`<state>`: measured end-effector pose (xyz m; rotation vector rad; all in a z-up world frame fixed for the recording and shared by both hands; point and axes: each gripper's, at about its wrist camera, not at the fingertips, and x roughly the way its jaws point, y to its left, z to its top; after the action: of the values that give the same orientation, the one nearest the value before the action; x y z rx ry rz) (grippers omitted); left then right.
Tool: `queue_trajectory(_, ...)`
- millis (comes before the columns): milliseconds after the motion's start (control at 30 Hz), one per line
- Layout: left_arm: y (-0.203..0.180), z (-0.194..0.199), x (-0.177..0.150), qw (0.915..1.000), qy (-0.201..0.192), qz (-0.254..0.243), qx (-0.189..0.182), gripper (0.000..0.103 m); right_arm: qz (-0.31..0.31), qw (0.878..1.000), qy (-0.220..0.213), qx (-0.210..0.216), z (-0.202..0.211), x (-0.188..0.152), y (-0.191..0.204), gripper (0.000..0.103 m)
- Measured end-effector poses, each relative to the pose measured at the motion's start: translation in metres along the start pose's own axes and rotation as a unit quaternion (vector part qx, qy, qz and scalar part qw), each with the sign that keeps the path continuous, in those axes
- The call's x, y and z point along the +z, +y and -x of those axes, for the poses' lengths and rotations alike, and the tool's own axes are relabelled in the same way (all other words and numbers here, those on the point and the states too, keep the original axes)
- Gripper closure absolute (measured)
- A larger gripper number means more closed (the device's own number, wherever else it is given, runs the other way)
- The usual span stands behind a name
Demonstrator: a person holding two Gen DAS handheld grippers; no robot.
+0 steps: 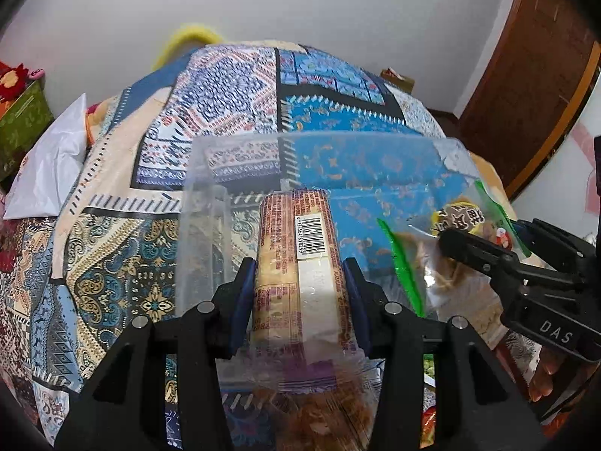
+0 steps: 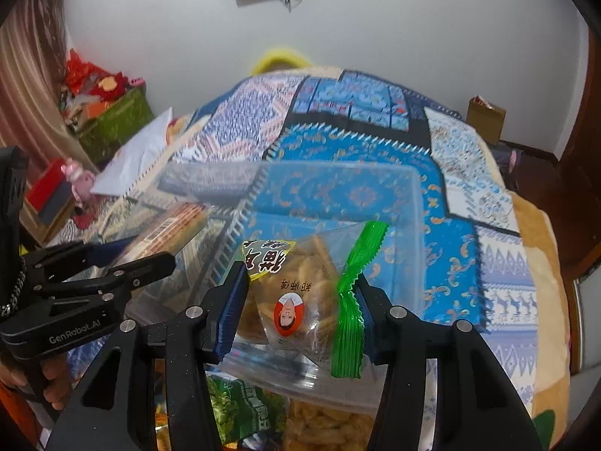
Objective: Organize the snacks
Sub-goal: 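Carry the wafer roll and clear snack bag into the plastic box with both tools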
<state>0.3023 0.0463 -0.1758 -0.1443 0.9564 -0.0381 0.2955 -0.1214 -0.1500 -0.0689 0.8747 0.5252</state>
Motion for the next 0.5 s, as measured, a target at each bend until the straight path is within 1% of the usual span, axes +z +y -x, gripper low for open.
queue_trajectory(133, -0.002, -0.003, 0.0, 1.0, 0.003, -0.004, 0.008, 0.057, -0.003, 1.0, 0.018, 0.007, -0.008, -0.002, 0.001, 0.053)
queue_trajectory(267, -0.002, 0.005, 0.002, 0.9999, 0.002, -0.004, 0.011, 0.057, -0.009, 0.999, 0.034, 0.011, -0.011, -0.004, 0.003, 0.053)
queue_trajectory(367, 0.0, 0.021, 0.0, 0.9999, -0.008, 0.0, 0.01, 0.057, -0.007, 0.999, 0.031, 0.008, -0.004, -0.003, 0.004, 0.052)
queue_trajectory(500, 0.002, 0.054, -0.002, 0.9995, -0.032, 0.005, 0.008, 0.056, 0.0, 1.0, 0.01, 0.01, 0.021, -0.002, 0.009, 0.049)
